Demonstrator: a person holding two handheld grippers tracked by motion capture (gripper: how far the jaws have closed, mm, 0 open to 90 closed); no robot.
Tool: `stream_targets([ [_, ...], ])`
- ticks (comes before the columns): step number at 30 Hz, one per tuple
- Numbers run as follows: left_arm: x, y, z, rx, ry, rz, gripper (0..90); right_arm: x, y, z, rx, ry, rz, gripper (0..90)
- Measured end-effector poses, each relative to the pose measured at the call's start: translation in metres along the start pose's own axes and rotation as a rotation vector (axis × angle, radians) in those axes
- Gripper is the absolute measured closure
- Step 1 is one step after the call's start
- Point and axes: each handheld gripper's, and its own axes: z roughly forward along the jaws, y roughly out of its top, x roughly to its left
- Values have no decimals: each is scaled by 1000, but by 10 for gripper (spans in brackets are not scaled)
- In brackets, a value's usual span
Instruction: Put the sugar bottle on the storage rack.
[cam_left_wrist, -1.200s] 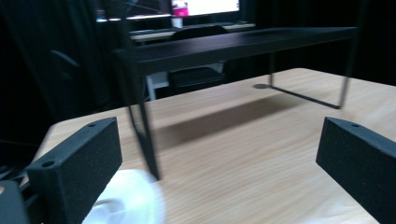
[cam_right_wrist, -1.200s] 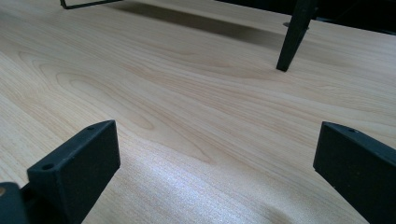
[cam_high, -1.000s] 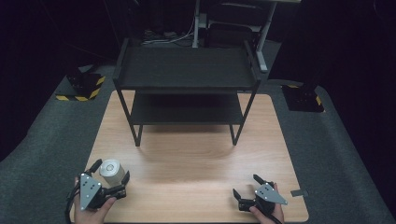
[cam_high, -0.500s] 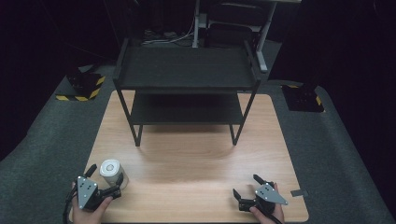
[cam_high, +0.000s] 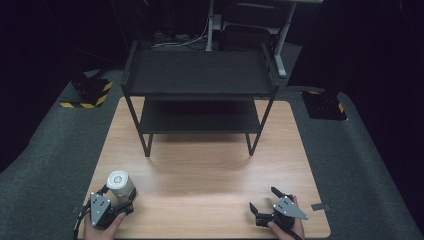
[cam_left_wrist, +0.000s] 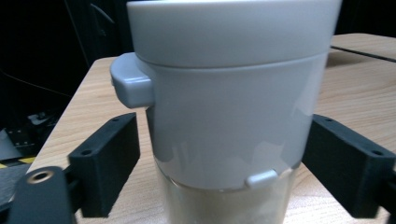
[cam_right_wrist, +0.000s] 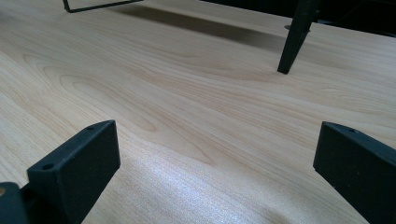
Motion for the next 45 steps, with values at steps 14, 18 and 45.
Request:
stream_targets([
  [14, -16, 4, -4, -13, 60, -37, 291, 0, 0, 0, -1, 2, -3, 1],
  [18, -15, 4, -4, -23, 58, -34, 292, -1, 0, 0, -1, 4, -4, 1],
  [45, -22, 16, 1, -47, 1, -39, 298, -1, 0, 0, -3, 5, -4, 1],
])
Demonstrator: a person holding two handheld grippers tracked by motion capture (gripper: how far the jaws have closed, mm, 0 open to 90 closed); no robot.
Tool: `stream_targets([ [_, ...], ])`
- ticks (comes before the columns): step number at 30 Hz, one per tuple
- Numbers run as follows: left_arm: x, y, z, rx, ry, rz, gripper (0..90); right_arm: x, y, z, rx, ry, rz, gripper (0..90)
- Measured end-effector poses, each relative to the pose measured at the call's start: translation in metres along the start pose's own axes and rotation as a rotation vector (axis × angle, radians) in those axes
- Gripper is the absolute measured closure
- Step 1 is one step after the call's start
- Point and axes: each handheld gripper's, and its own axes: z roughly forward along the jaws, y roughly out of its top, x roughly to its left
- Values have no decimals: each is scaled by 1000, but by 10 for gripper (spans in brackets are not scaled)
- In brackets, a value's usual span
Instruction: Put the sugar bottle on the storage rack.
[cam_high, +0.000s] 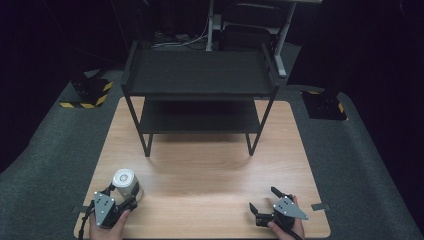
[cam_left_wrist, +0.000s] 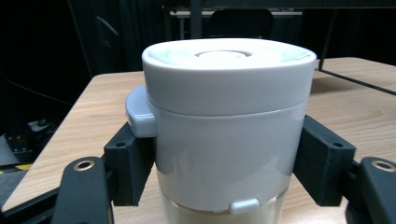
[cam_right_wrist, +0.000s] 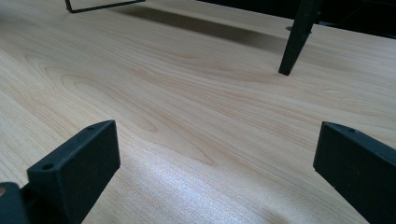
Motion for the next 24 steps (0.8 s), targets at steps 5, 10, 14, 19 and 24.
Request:
stream_targets([
  [5, -7, 8, 4, 3, -27, 1, 298, 0, 0, 0, -1, -2, -1, 1],
  [10, -14, 16, 10, 13, -50, 10, 298, 0, -1, 0, -3, -3, -2, 1],
  [14, -20, 23, 17, 22, -74, 19, 298, 0, -1, 0, -4, -4, -3, 1],
  [19, -26, 30, 23, 29, -90, 26, 299, 0, -1, -1, -6, -5, 1, 1],
  [24, -35, 42, 34, 30, -109, 19, 298, 0, -1, -1, -6, -5, 2, 1],
])
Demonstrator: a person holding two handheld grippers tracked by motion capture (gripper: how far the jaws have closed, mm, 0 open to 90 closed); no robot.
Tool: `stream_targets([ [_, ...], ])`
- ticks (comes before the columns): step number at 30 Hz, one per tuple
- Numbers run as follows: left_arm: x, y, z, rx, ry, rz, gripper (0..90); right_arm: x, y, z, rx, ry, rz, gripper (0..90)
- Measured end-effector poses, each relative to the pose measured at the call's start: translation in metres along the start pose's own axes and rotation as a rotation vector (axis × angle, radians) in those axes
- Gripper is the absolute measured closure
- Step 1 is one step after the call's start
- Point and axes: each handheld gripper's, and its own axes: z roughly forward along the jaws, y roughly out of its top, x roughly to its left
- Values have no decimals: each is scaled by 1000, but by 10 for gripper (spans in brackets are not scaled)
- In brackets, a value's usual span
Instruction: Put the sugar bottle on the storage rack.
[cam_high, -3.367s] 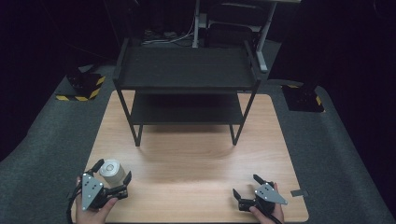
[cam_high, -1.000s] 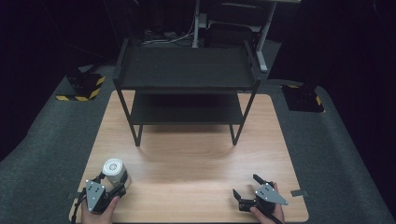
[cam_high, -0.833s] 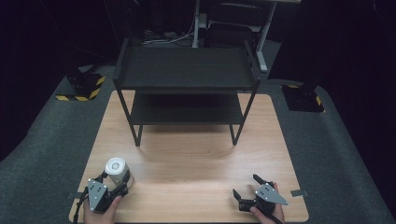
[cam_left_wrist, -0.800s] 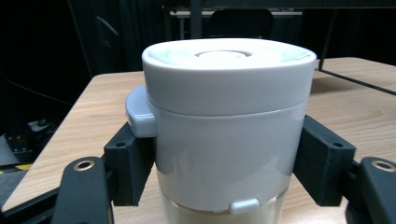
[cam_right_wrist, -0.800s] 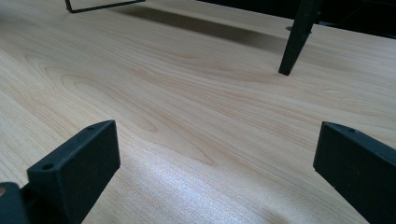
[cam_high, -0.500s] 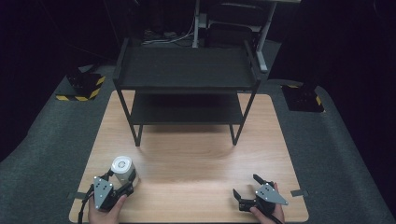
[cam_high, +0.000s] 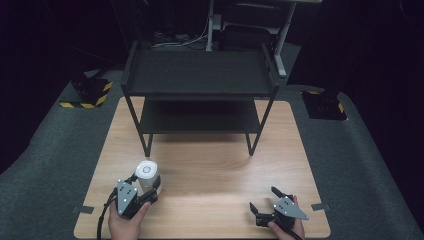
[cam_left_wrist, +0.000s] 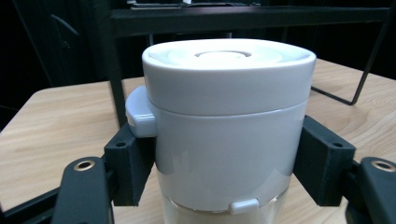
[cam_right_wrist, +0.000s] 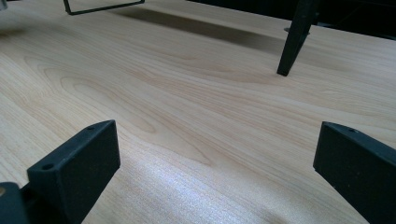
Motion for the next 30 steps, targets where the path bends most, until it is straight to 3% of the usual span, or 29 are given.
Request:
stream_targets([
  [7, -8, 22, 19, 6, -40, -32, 299, 0, 0, 0, -1, 1, 0, 1],
  [16, -25, 58, 38, -15, -67, -13, 299, -1, -1, 0, -5, 4, 1, 1],
  [23, -33, 85, 50, -13, -73, -15, 299, -1, -1, -1, -6, 5, -1, 1],
  [30, -35, 103, 59, -22, -65, 0, 299, -1, -1, -1, -7, 8, -3, 1],
])
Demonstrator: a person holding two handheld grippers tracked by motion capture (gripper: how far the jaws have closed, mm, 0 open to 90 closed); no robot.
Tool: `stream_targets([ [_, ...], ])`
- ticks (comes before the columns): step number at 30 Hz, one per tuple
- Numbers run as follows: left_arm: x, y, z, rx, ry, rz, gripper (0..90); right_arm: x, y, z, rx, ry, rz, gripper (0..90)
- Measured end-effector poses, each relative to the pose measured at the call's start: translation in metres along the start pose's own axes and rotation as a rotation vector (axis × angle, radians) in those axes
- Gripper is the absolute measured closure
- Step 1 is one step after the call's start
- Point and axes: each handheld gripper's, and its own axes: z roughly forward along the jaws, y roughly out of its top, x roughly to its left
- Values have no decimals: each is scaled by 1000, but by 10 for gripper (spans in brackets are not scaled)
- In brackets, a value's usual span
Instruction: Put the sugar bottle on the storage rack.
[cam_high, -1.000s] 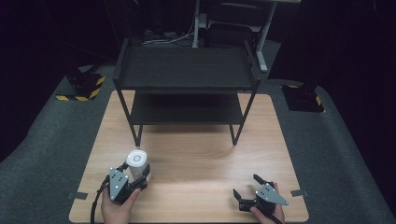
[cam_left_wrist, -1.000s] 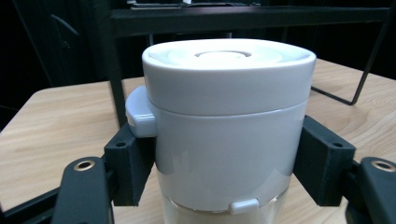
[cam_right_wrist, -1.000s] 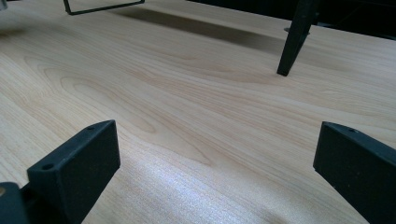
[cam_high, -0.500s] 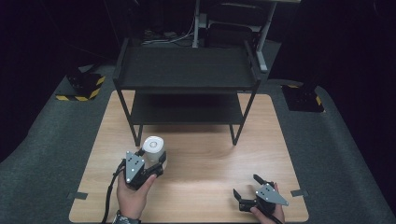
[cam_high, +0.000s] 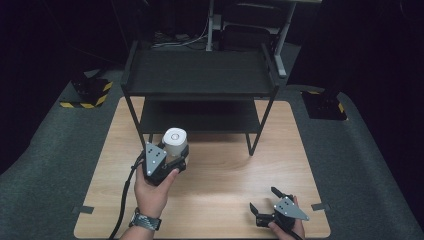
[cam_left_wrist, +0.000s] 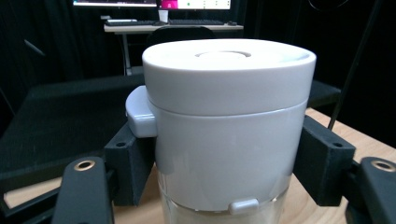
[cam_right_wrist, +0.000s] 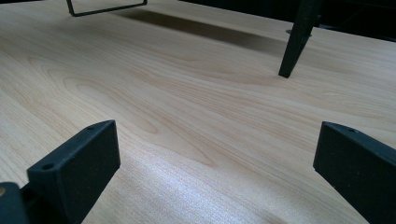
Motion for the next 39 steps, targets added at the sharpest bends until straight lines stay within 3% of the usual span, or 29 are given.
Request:
stream_targets([
  [12, 2, 22, 15, -54, 26, 29, 299, 0, 0, 0, -1, 3, -1, 1],
  [39, 13, 32, 59, -91, 111, 39, 299, -2, -2, -1, -8, 13, -5, 1],
])
